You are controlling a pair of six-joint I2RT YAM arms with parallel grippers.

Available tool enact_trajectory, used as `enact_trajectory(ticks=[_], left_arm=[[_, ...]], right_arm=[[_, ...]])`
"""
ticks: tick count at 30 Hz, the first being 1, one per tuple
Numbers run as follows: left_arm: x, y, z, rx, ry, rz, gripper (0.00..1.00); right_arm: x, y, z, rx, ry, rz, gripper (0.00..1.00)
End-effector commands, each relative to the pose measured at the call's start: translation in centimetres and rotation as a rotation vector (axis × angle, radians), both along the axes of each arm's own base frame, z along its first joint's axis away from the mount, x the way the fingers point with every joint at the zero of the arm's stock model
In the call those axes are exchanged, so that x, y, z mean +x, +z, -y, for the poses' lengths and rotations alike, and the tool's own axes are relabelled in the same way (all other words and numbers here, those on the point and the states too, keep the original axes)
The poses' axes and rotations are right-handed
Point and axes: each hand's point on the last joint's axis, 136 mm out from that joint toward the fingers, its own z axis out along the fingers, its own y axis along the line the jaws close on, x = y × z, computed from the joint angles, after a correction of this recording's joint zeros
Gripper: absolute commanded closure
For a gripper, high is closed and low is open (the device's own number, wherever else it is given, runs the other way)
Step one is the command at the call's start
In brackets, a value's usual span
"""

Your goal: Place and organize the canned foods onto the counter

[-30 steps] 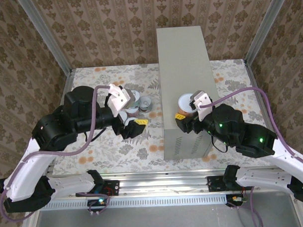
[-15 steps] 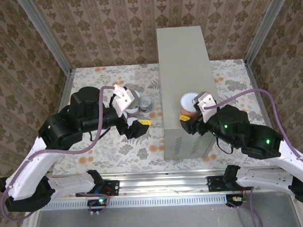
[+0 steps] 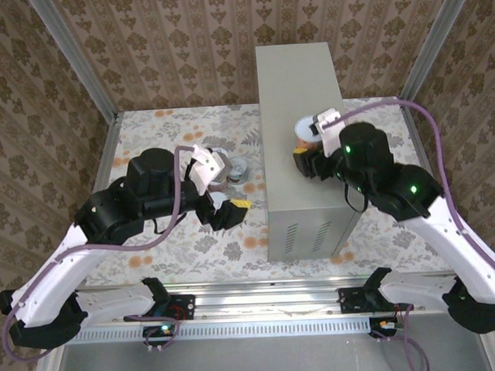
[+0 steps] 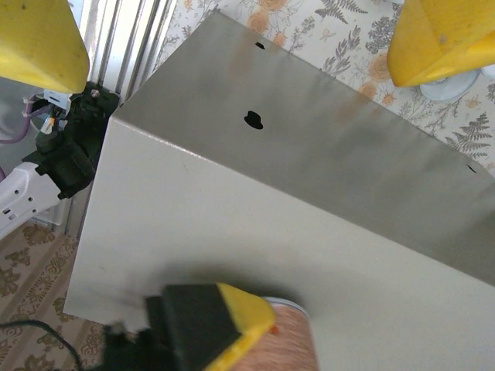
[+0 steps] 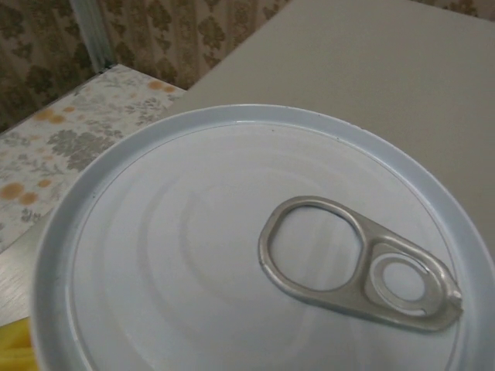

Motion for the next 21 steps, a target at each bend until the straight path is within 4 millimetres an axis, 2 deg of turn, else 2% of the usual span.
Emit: enact_trajectory(ticks=[1, 6, 12, 17, 21], left_arm=[[0.1, 0.9, -0.6, -0.042, 0.032, 0.008, 0.00], [-0.2, 0.8, -1.0, -0.044, 0.034, 0.002, 0.00], [-0.1, 0.6, -1.3, -0.044, 0.049, 0.005, 0.00], [0.0, 0.3, -1.1, -0.033, 0.046, 0.003, 0.00], [-0.1, 0.6, -0.9, -0.056, 0.041, 0.010, 0.00]], right_arm=[[2.8, 3.6, -1.0, 0.098, 0.048, 0.064, 0.27], [9.2, 3.1, 0.1, 0.116, -0.001, 0.033, 0.27], [16.9, 0.9, 2.0, 0.166, -0.063, -0.017, 0.27], [21.3, -1.1, 2.4, 0.154, -0.086, -0.068, 0.26], [23.3, -2.1, 2.4, 0.131, -0.098, -0.092, 0.24]])
